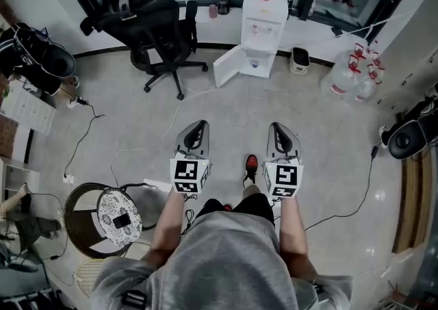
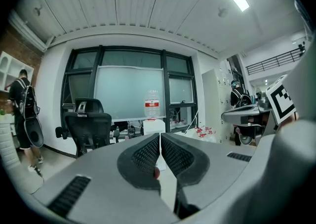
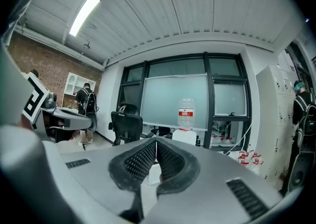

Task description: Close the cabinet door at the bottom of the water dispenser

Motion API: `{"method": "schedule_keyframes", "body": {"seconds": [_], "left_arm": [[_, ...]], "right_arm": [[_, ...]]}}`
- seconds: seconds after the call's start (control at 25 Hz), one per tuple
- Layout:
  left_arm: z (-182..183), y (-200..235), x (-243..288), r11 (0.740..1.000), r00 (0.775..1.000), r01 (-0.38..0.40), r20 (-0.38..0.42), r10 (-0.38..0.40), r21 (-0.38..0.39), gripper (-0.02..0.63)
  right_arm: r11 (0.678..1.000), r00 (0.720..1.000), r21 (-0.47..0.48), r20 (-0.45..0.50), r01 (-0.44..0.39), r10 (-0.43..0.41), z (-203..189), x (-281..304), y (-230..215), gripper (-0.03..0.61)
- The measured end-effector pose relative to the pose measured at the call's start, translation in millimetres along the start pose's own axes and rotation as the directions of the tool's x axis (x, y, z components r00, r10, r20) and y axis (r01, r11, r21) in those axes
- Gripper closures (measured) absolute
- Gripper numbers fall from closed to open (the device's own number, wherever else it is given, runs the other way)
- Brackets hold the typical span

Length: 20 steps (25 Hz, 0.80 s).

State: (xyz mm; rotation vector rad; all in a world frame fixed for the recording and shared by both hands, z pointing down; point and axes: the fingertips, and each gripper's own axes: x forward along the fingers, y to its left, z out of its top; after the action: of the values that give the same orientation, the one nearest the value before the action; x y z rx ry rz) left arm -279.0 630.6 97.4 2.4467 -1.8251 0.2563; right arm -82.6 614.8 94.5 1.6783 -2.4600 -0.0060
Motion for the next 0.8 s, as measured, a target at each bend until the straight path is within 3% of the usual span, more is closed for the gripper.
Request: {"method": "schedule_keyframes", "body": {"seconds": [0.8], "left_arm": [[38,24,254,0.998,0.997,-0.059,-0.044,0.059,0.001,0.584]], "right_arm": [[0.996,0.997,0.043,-0.016,-0.077,0.078,-1,234,-140,0.557]]}}
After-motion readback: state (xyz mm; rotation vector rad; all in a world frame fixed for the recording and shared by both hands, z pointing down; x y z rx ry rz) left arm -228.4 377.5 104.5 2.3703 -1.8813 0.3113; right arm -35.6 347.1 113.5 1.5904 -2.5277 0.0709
